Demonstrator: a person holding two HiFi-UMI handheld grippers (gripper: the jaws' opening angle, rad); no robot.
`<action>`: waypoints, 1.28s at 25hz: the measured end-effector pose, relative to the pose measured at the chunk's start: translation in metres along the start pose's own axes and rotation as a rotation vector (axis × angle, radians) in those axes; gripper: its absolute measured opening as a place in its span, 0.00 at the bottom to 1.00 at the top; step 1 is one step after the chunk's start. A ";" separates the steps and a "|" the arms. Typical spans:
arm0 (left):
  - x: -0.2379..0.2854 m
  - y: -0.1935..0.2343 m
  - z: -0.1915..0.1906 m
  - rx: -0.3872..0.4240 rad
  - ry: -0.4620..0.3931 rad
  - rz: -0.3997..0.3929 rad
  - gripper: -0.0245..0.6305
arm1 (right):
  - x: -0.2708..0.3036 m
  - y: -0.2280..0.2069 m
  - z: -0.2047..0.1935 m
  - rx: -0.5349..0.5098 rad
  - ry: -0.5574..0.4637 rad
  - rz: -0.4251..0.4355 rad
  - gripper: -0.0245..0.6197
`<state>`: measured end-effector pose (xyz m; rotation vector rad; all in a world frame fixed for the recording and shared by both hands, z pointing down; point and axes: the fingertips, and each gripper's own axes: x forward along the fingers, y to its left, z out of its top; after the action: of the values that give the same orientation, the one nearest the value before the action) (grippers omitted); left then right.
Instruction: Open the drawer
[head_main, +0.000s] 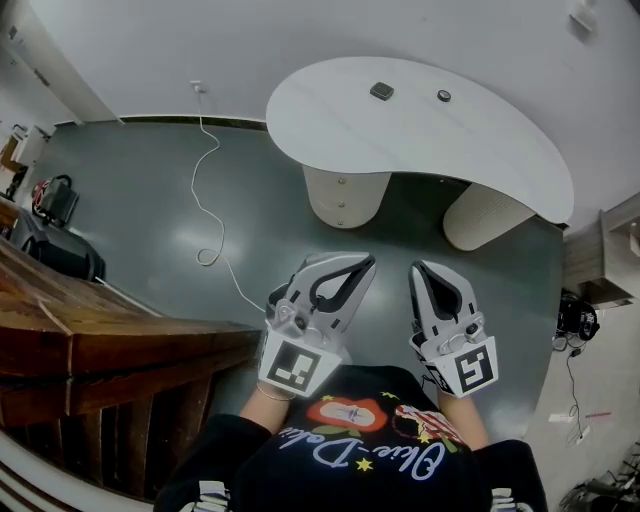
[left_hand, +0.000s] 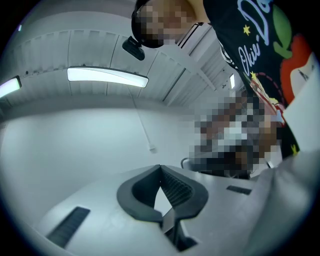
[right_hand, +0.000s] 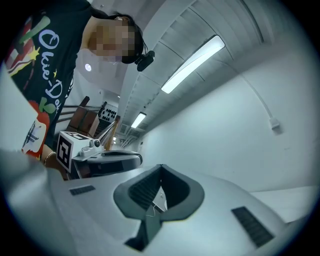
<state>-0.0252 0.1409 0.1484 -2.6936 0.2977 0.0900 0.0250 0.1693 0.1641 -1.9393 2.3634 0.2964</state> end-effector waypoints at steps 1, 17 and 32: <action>0.001 0.006 -0.005 -0.002 0.002 -0.006 0.04 | 0.008 -0.001 -0.004 0.001 0.003 -0.001 0.03; 0.025 0.071 -0.077 -0.130 0.047 -0.044 0.04 | 0.084 -0.022 -0.051 0.021 0.094 -0.027 0.03; 0.080 0.104 -0.096 -0.117 0.107 0.028 0.04 | 0.126 -0.076 -0.068 0.057 0.099 0.061 0.03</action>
<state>0.0314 -0.0073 0.1848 -2.8156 0.3734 -0.0294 0.0785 0.0211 0.2010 -1.9014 2.4671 0.1381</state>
